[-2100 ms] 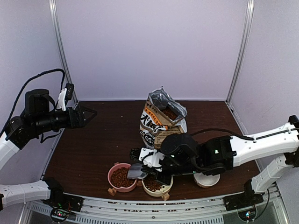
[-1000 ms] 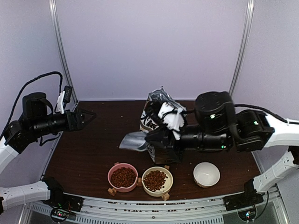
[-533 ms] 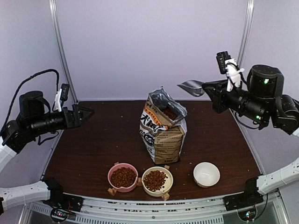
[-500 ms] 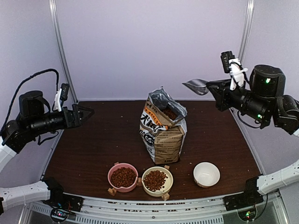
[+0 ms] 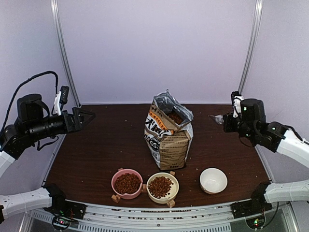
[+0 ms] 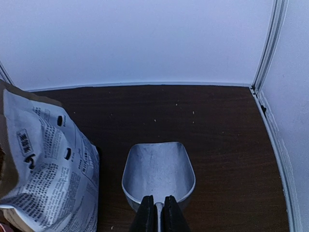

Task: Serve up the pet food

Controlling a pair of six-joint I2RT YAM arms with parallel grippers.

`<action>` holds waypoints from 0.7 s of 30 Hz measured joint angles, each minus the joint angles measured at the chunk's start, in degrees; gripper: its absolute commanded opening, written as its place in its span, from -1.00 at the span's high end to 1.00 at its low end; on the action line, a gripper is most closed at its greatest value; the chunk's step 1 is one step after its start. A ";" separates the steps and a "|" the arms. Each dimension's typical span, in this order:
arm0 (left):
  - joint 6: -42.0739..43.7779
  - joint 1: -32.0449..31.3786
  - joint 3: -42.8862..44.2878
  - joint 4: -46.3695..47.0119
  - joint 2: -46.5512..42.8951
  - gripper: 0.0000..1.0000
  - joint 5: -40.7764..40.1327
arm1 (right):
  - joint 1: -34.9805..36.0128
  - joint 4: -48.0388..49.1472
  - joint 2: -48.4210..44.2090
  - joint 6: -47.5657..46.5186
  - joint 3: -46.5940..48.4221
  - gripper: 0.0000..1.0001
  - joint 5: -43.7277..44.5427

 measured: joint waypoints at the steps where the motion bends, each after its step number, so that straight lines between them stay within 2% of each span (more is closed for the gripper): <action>1: 0.00 0.00 0.02 0.00 -0.13 -0.96 -0.07 | -0.96 1.29 0.55 0.81 -2.51 1.00 -1.14; 9: 0.04 0.00 0.72 -0.33 -0.37 -0.96 -0.20 | -2.58 11.58 5.68 4.20 -11.91 1.00 -5.66; 15: 0.07 0.00 0.72 -1.16 -0.35 -0.96 -0.20 | -3.08 18.51 10.38 6.29 -14.64 1.00 -6.88; 21: 0.07 0.00 0.72 -1.53 0.00 -0.96 -0.20 | -3.41 21.53 15.04 10.05 -15.19 1.00 -8.41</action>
